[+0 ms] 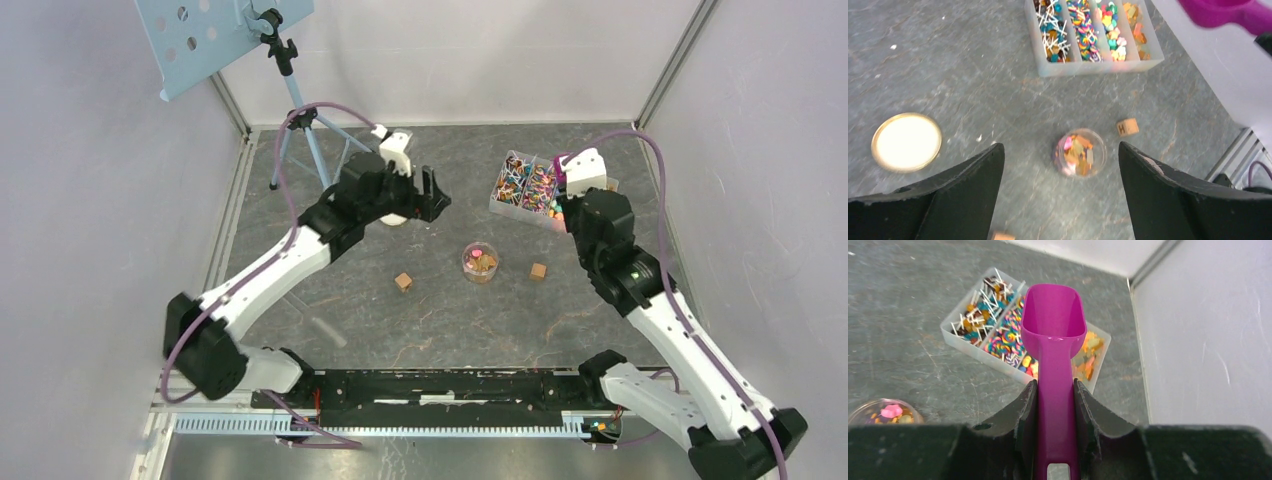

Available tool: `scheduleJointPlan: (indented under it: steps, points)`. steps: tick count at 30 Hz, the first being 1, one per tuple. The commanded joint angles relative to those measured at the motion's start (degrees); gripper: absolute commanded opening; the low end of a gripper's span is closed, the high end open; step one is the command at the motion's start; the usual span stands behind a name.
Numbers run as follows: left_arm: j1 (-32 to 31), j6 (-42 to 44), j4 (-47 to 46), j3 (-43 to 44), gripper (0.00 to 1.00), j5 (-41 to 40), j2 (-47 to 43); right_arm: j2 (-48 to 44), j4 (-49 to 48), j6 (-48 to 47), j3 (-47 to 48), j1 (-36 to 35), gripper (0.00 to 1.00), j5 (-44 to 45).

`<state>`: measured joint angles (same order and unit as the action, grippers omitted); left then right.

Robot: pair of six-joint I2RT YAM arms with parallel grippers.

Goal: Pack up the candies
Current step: Scoop the fake candies from the storage box.

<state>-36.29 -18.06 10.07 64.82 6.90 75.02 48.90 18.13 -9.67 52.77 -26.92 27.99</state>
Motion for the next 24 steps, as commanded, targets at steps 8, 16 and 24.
scheduleJointPlan:
  steps: [8,16,24]
  points:
    - [0.1,-3.5,-15.0,17.9,0.77,2.8,28.0,9.0,4.4,12.7,4.4,9.0,0.0,0.6]
    - [-0.1,-5.0,-17.4,31.0,0.66,4.1,46.7,12.4,7.9,18.9,5.4,14.0,0.0,-6.2]
    - [-0.1,-6.6,-18.9,38.5,0.54,8.4,56.7,17.7,14.9,21.0,11.3,15.1,0.0,-9.7]
